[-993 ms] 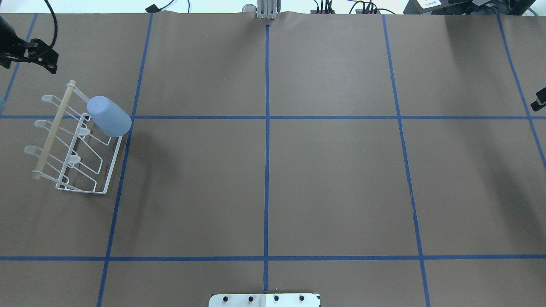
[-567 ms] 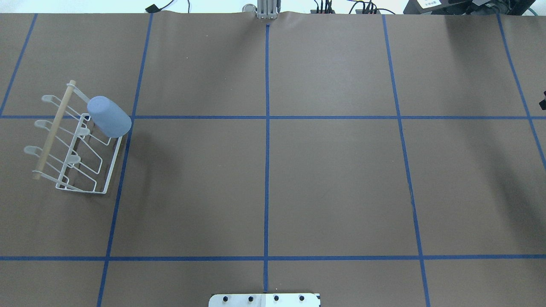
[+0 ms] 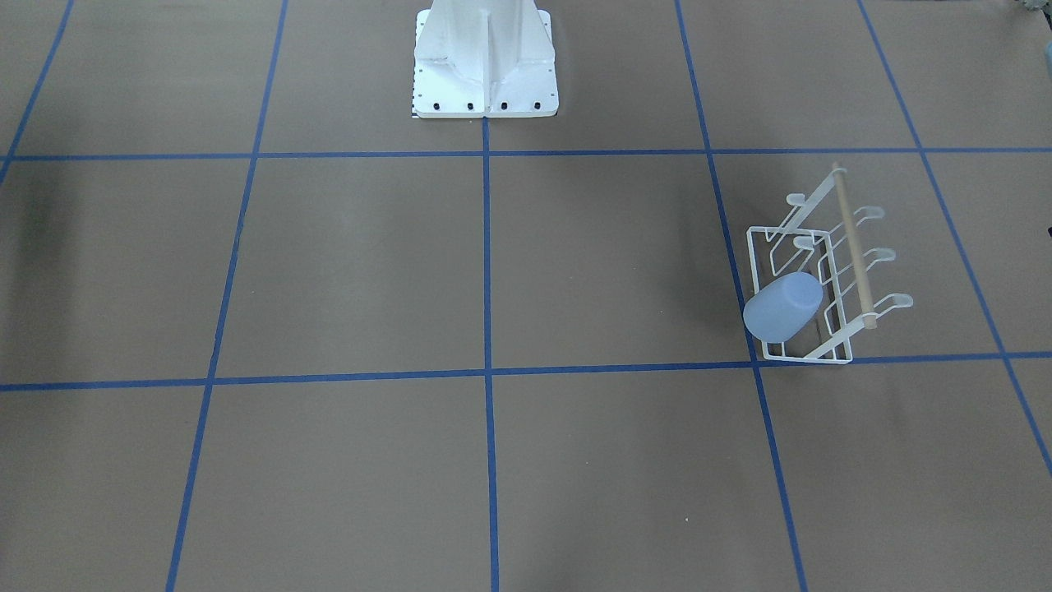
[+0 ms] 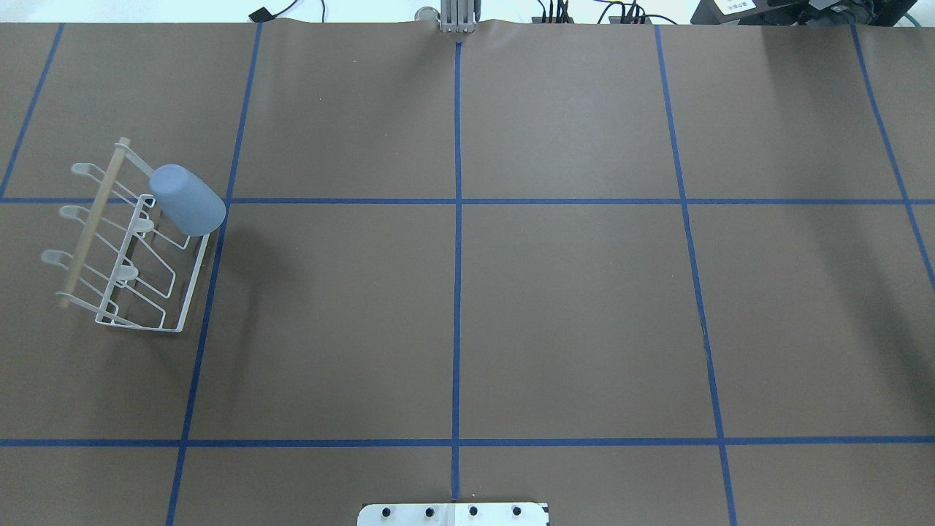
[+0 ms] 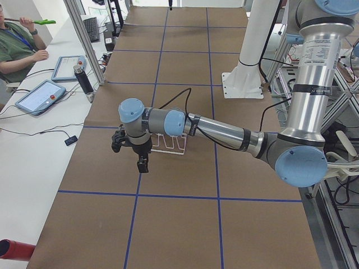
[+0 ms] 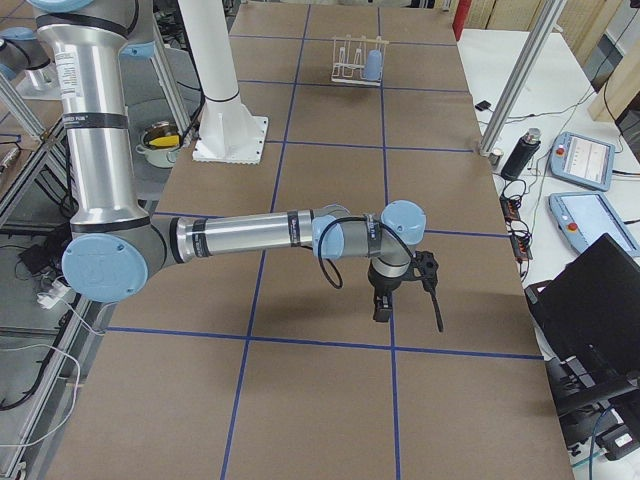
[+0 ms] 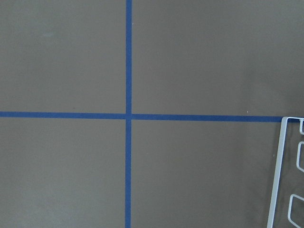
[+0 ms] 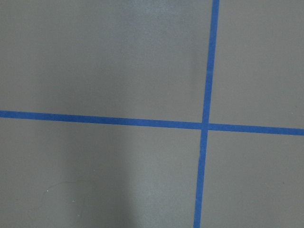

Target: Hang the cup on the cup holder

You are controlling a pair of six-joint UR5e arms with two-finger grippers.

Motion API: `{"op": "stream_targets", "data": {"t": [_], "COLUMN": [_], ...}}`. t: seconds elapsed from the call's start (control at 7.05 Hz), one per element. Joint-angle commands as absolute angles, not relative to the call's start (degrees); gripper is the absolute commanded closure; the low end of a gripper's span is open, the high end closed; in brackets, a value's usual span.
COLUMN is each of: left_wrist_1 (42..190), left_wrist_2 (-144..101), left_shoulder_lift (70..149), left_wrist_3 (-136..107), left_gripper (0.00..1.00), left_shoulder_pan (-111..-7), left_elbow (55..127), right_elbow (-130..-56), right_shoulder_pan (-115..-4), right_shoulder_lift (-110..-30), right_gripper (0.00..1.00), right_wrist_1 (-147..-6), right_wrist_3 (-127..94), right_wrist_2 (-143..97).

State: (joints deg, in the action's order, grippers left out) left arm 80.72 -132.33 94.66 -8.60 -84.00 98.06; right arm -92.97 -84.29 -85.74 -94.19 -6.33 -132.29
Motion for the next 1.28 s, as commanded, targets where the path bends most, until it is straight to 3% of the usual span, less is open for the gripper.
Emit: {"op": "stream_targets", "data": {"t": [0.0, 1.13], "left_wrist_1": [84.3, 84.4], "left_wrist_2": [-132.1, -132.4], "left_shoulder_lift": [89.9, 90.5], "left_wrist_3": [-8.4, -8.5], "left_gripper": [0.02, 0.02], "left_shoulder_pan": [-84.7, -88.1], "left_elbow": [97.2, 94.5], "right_elbow": [-92.9, -93.7], "right_shoulder_pan": [-86.3, -88.1], "right_shoulder_lift": [-86.8, -87.5], "right_gripper": [0.00, 0.00], "right_wrist_1": [-95.8, -97.4], "right_wrist_3": [-5.9, -6.0], "right_wrist_2": [-132.5, -132.5]}}
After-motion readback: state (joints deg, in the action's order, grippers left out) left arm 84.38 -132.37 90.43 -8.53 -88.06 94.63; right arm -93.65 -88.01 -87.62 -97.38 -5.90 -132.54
